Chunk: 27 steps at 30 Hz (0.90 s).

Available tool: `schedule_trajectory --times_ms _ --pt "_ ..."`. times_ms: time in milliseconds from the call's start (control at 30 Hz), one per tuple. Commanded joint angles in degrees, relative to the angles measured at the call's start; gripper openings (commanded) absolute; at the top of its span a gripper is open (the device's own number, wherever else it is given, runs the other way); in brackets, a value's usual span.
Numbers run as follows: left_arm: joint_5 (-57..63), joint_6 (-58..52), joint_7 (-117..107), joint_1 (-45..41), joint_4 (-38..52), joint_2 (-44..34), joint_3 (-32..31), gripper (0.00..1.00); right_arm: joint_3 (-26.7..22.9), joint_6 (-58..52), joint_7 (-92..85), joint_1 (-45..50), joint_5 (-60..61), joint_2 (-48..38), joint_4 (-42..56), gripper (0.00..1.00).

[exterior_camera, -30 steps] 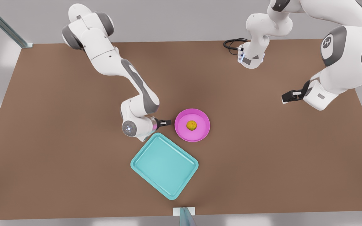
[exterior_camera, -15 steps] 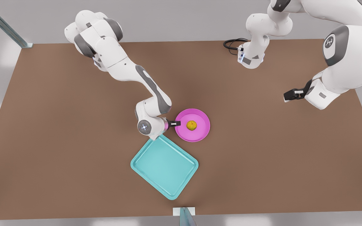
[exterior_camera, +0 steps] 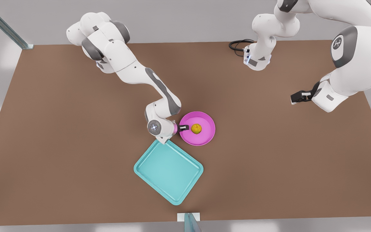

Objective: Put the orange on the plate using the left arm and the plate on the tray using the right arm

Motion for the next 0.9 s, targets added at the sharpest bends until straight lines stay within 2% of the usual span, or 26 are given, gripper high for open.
schedule_trajectory --times_ms 0,67,133,167,200,367,500,867 --pt "0.1 -0.1 1.0 0.0 0.0 -0.1 0.0 1.0 0.0 0.6 -2.7 0.1 0.1 0.2 0.3 0.83" --pt "0.0 -0.1 1.0 0.1 0.0 -0.1 0.2 1.0 0.0 0.6 -3.6 0.1 0.2 0.7 0.5 0.83" --pt "0.2 0.0 0.8 -0.1 0.0 -0.1 0.4 1.0 0.0 0.5 -3.6 0.2 0.2 1.0 0.8 0.66" --pt "0.2 0.0 0.8 -0.1 0.1 -0.2 0.4 1.0 0.0 0.5 -3.6 0.2 0.2 1.1 0.8 0.61" --pt "0.2 0.0 0.8 -0.1 0.1 -0.2 0.4 1.0 0.0 0.5 -3.6 0.2 0.2 1.1 0.8 0.59" --pt "0.2 0.0 0.9 0.0 0.0 -0.6 0.3 1.0 0.0 0.0 -3.6 0.2 0.2 1.0 1.1 0.35" --pt "0.2 -0.1 0.9 -0.1 0.0 -0.7 0.3 1.0 0.0 -0.4 -3.6 0.1 0.3 0.9 1.7 0.22" --pt "0.1 -0.6 0.1 -0.1 0.0 -1.5 0.2 1.0 0.0 -0.8 -3.7 0.1 0.6 -0.1 4.2 0.21"
